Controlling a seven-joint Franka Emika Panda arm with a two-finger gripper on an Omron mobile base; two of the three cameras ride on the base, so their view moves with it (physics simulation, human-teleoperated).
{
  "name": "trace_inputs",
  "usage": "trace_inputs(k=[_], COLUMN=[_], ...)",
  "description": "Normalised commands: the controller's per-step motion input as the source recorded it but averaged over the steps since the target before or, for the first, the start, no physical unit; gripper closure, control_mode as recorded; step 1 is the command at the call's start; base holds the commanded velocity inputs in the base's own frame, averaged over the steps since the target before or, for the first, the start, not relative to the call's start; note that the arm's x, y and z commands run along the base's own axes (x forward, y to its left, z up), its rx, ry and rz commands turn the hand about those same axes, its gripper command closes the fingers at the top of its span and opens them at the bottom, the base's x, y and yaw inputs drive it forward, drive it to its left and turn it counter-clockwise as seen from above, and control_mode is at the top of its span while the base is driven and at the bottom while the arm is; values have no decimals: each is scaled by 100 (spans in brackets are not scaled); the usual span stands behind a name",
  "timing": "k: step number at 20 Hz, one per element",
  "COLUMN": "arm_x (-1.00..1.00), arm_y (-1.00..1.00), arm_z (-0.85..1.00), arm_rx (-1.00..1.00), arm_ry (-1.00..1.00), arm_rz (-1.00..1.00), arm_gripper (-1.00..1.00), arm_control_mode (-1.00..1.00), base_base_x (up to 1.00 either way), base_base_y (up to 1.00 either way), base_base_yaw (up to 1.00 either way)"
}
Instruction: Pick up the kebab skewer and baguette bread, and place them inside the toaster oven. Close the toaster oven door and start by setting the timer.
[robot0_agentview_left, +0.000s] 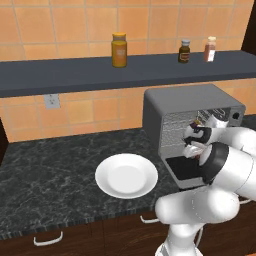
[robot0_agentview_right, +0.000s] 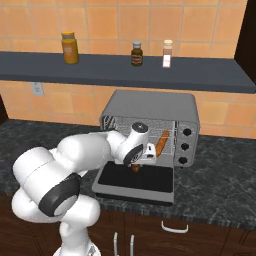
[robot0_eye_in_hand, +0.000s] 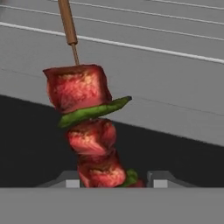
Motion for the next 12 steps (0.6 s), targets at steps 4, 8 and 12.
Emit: trace_inputs(k=[4, 8, 12], arm_x=[55, 69, 67], arm_y=[-8, -1, -1], arm_z=[-9, 9, 1], arm_rx=[8, 12, 8], arm_ry=[-9, 0, 0], arm_rz=[6, 0, 0], arm_gripper=[100, 100, 100], arm_control_mode=[-100, -100, -100], base_base_x=[0, 0, 0], base_base_y=[0, 0, 0], base_base_yaw=[0, 0, 0])
